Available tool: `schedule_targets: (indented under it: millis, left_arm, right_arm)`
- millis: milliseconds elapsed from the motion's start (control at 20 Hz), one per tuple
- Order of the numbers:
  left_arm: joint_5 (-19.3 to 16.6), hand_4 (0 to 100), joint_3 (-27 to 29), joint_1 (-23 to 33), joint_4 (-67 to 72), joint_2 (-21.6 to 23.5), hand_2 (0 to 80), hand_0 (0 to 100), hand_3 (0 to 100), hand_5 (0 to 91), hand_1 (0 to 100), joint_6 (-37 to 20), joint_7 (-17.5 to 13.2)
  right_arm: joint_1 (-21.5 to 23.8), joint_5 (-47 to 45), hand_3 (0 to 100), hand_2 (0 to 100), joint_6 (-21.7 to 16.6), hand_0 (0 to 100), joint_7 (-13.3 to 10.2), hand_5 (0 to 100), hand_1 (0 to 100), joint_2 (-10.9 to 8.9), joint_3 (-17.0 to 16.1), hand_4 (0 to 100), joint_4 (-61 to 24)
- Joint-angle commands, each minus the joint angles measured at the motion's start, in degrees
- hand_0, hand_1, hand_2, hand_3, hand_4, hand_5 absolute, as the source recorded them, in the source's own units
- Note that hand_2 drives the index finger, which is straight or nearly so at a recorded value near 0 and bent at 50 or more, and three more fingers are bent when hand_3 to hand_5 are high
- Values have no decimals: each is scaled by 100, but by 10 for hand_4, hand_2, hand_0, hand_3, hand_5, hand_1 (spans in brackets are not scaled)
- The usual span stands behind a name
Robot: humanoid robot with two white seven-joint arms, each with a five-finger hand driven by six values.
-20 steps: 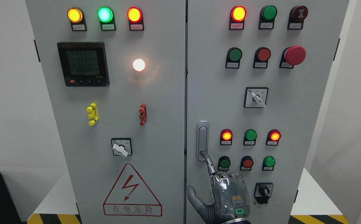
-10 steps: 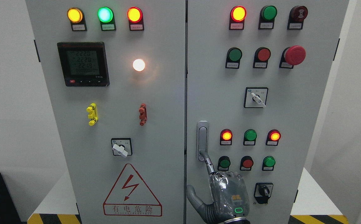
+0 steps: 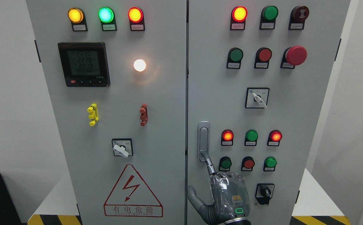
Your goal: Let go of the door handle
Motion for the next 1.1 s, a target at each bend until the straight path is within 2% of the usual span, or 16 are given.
schedule_targets:
  millis: [0,400,550,1050]
  left_arm:
    - [0,12,-114,0,-97,0,24,0,84,0,0,-2,13]
    - [0,12,-114,0,-97,0,25,0,85,0,0,-2,21]
    - [0,12,-114,0,-88,0,25,0,84,0,0,-2,21]
    - [0,13,-114,0,-97,0,24,0,84,0,0,-2,21]
  right_arm:
    - [20,2,1000,15,14,353,7,1000,340,5,-27,1000,89]
    - [37,2,1000,18,85,353,7,1000,338,5,-9,1000,90]
    - [107,2,1000,20,85,354,182,1000,337,5,-9,1000,81]
    - [99,72,1000,19,85,354,183,1000,336,5,8,1000,98]
